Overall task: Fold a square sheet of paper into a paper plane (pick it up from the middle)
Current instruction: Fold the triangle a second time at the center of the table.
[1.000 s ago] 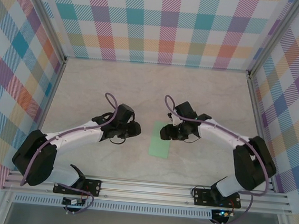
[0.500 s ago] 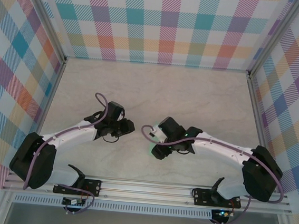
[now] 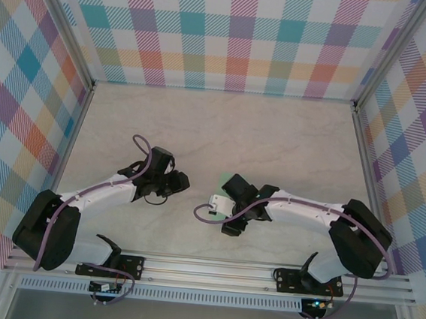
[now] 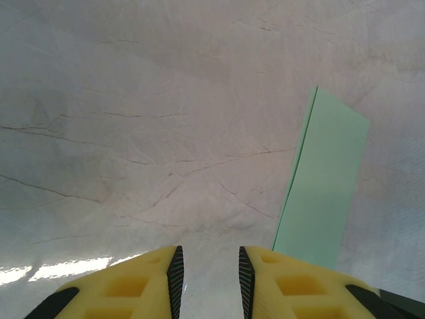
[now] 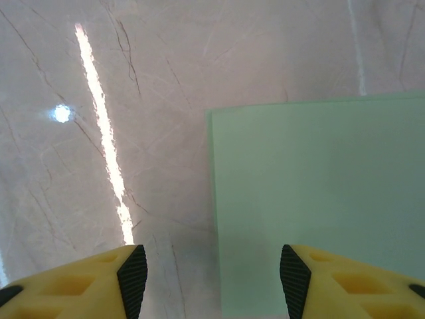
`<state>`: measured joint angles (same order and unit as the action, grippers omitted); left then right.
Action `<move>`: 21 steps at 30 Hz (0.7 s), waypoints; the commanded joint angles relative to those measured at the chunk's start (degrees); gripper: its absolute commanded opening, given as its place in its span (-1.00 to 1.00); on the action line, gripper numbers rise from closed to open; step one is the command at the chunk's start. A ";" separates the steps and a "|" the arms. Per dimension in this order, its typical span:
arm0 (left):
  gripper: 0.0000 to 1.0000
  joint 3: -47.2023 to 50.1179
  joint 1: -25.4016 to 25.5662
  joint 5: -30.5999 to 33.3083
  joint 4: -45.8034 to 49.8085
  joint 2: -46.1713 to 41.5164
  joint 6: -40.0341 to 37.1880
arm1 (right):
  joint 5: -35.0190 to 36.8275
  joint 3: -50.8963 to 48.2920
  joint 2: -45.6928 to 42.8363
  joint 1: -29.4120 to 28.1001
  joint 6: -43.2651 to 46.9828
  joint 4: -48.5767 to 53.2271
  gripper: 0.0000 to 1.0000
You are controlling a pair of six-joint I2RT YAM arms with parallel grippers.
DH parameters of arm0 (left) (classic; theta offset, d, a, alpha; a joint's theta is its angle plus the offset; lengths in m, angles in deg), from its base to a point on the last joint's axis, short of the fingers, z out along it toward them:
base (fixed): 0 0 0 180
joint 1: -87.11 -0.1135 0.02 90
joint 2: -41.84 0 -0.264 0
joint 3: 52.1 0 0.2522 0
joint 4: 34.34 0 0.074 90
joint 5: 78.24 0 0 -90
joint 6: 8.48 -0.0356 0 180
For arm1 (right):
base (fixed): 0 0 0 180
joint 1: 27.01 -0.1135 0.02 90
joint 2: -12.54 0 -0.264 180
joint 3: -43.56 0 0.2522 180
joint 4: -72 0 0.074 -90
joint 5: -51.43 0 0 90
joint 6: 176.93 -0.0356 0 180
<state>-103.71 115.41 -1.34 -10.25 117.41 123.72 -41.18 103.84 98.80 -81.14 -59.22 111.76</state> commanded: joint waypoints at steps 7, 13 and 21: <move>-0.39 0.93 -0.61 -0.96 -0.57 -1.20 -0.81 | 2.37 2.55 5.12 -0.72 5.08 -4.21 0.17; -0.39 0.84 -0.61 -0.83 -0.57 -0.73 -0.89 | 4.92 3.14 6.98 -1.33 5.43 -5.51 0.12; -0.39 0.70 -0.61 -1.18 -0.84 -0.47 -0.88 | 7.59 1.93 5.16 -1.83 5.43 -6.19 -0.05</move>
<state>-103.51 115.41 -1.32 -10.27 117.41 123.72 -34.54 105.61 105.18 -82.30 -54.70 106.42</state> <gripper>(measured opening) 0.307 0.484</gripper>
